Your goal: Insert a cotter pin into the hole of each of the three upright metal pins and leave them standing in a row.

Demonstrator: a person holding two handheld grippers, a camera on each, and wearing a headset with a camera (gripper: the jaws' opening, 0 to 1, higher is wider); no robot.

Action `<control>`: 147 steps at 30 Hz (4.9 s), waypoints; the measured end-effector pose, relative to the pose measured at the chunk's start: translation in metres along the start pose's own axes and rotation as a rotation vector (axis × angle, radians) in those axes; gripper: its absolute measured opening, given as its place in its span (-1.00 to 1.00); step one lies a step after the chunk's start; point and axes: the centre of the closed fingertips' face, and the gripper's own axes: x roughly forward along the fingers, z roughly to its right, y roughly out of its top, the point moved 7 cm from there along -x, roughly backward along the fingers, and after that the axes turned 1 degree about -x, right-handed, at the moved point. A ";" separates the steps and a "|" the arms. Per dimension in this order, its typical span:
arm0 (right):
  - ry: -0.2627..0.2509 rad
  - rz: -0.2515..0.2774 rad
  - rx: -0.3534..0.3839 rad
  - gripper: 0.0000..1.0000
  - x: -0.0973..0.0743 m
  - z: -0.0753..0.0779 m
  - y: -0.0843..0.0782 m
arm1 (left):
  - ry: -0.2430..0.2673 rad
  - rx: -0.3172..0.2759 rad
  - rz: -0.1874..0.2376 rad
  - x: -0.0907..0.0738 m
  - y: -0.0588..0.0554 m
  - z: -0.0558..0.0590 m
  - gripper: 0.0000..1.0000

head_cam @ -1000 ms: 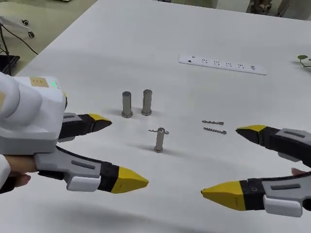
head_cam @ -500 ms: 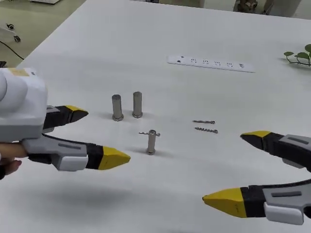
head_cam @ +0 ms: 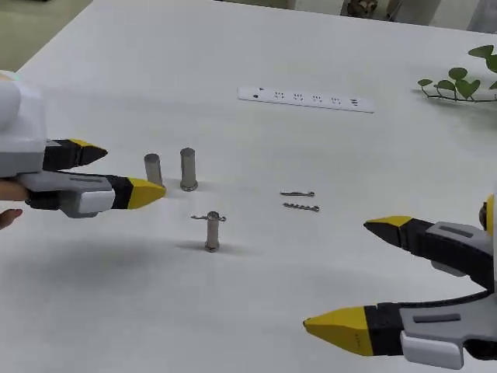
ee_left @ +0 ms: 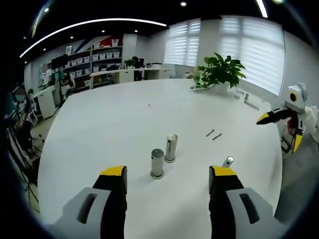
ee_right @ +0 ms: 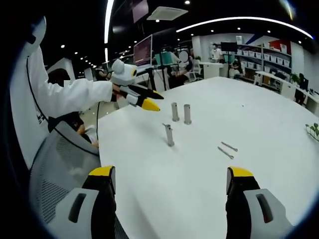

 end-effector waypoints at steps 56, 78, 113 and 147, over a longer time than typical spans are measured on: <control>-0.090 -0.037 0.028 0.75 -0.017 0.018 -0.014 | -0.029 0.090 -0.045 0.048 -0.005 0.004 -0.82; -0.085 0.027 0.024 0.81 -0.021 0.016 -0.008 | -0.133 0.118 0.015 0.008 0.042 0.063 -0.82; -0.027 0.084 0.018 0.76 -0.032 0.007 -0.010 | -0.304 0.206 -0.040 0.028 0.011 0.190 -0.81; 0.025 0.068 0.008 0.63 -0.033 0.004 -0.018 | -0.176 0.169 -0.109 0.054 -0.021 0.194 -0.81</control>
